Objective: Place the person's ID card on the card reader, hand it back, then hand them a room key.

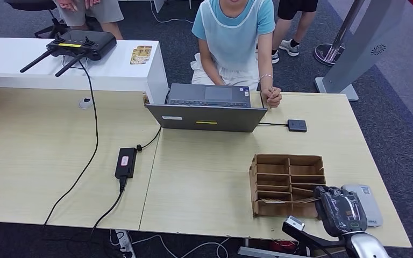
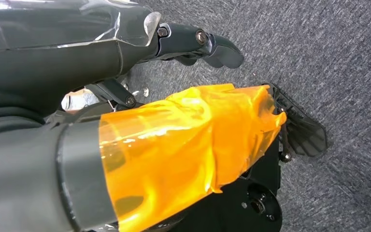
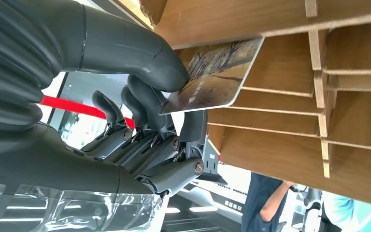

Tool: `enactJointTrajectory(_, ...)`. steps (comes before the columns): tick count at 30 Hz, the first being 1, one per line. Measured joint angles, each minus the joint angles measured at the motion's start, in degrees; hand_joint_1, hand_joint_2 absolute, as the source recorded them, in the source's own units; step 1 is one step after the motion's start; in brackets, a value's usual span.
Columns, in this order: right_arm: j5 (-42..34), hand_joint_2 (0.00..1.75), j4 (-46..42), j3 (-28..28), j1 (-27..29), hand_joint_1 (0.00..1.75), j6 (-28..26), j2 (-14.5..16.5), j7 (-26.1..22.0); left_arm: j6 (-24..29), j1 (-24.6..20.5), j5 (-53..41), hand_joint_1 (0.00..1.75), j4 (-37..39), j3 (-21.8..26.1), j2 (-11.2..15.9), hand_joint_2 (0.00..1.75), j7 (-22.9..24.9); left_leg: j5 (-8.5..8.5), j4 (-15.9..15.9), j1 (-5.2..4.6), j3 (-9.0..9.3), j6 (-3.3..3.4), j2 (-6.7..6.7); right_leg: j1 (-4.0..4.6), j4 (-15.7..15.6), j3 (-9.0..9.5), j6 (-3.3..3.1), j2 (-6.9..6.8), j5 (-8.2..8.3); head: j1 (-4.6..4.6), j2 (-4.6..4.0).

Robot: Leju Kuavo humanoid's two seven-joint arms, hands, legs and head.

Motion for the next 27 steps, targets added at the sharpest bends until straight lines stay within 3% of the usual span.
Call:
enactJointTrajectory(18, -14.45, 1.75, -5.53, -5.96, 3.02, 1.68, -2.36, -0.6, -6.18, -0.57, 0.22, -0.62, 0.0, 0.0, -0.67, 0.09, 0.0, -0.35, 0.0, 0.0, 0.0, 0.0, 0.0, 0.0, 0.0, 0.0, -0.01, 0.0, 0.0, 0.0, 0.0, 0.0)
enactJointTrajectory(27, -32.69, 1.75, -13.82, -15.33, 8.58, 1.72, 3.3, -3.45, -14.26, -1.12, 0.54, -1.14, 0.0, 0.0, -1.17, 0.35, 0.0, -1.01, -0.01, 0.0, -0.02, 0.0, 0.0, 0.01, -0.01, -0.01, -0.02, 0.0, 0.02, 0.0, 0.01, 0.0)
